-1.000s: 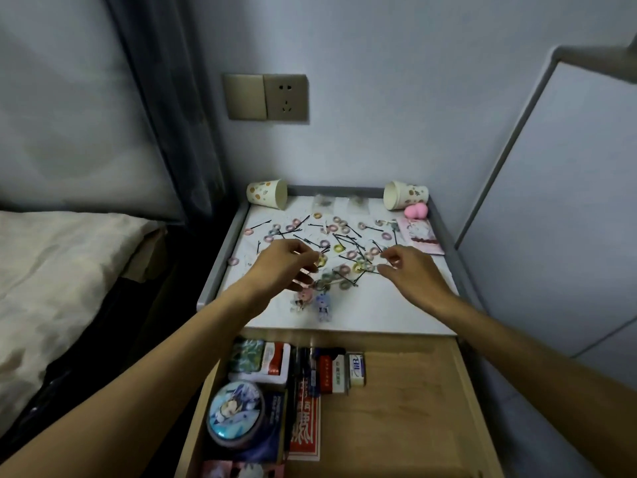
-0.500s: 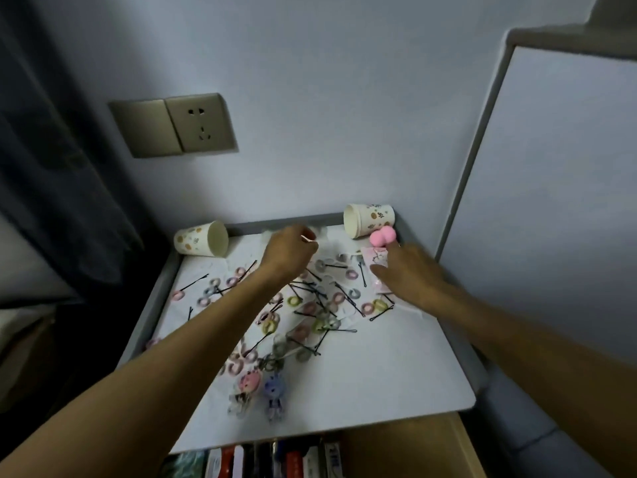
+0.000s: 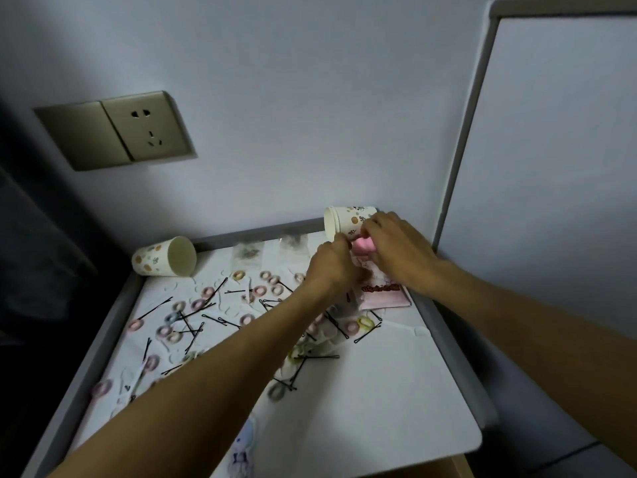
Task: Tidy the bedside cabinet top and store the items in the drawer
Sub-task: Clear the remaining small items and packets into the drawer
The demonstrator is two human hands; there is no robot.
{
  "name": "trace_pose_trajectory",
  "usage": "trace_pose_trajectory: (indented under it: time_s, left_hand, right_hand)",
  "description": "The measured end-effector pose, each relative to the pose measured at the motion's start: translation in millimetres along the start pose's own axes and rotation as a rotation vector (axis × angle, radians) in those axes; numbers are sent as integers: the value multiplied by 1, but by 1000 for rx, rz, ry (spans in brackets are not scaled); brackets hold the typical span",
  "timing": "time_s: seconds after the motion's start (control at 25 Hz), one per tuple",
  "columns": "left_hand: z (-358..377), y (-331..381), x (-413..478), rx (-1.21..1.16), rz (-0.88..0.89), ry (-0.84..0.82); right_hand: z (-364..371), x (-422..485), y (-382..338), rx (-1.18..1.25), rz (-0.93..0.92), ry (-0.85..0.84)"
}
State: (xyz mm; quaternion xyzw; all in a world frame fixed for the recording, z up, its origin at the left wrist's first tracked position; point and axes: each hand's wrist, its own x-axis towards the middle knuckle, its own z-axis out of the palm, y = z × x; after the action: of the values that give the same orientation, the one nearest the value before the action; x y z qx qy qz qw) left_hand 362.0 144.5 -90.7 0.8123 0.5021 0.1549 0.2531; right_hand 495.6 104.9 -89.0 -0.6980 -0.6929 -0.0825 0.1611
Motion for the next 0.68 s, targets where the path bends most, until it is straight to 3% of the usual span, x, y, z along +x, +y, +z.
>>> trace_pose_trajectory:
  time_s: [0.28,0.4,0.52,0.6,0.68]
  left_hand:
    - [-6,10,-4,-292,-82,76]
    - [-18,10,-17,-539,-152,111]
    - [-31,0,-34,-732,-195,108]
    - [-42,-7,-47,-798,-204,108]
    - [-55,-17,-56,-887,-225,112]
  right_hand:
    - [-8,-7,6,26,57,15]
    - [-26,-26,-6,513,334,134]
    - [-40,-45,-26,1219,523,-83]
    - [-48,-51,-41,1398,540,-244]
    - [-52,-49,-54,1400,518,-265]
